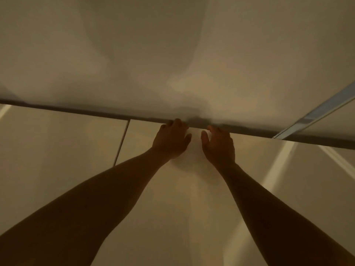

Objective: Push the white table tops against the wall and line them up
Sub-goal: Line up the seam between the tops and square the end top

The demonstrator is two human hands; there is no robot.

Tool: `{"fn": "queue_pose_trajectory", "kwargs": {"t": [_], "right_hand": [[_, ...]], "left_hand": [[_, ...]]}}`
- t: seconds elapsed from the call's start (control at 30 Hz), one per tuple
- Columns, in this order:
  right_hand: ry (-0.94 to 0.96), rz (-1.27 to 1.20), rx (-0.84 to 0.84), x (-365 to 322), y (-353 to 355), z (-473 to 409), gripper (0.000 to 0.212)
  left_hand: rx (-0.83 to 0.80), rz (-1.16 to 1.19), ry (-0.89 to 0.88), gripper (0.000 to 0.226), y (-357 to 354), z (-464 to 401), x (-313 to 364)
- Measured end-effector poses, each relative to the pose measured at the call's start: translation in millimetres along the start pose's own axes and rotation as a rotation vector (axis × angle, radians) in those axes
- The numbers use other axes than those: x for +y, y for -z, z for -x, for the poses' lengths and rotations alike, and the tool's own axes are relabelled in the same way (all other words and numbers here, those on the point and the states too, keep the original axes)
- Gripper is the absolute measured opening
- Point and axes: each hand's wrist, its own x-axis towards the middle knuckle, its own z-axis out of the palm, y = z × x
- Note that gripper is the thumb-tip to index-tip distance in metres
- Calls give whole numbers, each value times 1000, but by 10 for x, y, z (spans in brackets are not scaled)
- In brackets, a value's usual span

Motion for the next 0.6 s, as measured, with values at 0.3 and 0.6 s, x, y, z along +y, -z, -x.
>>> {"fn": "queue_pose_trajectory", "kwargs": {"t": [0.3, 0.6], "right_hand": [[-41, 297, -3, 234, -317, -357, 54], [-104, 303, 37, 110, -368, -295, 43]], "left_hand": [[7, -69, -89, 48, -279, -433, -221], [115, -5, -197, 41, -325, -400, -354]]}}
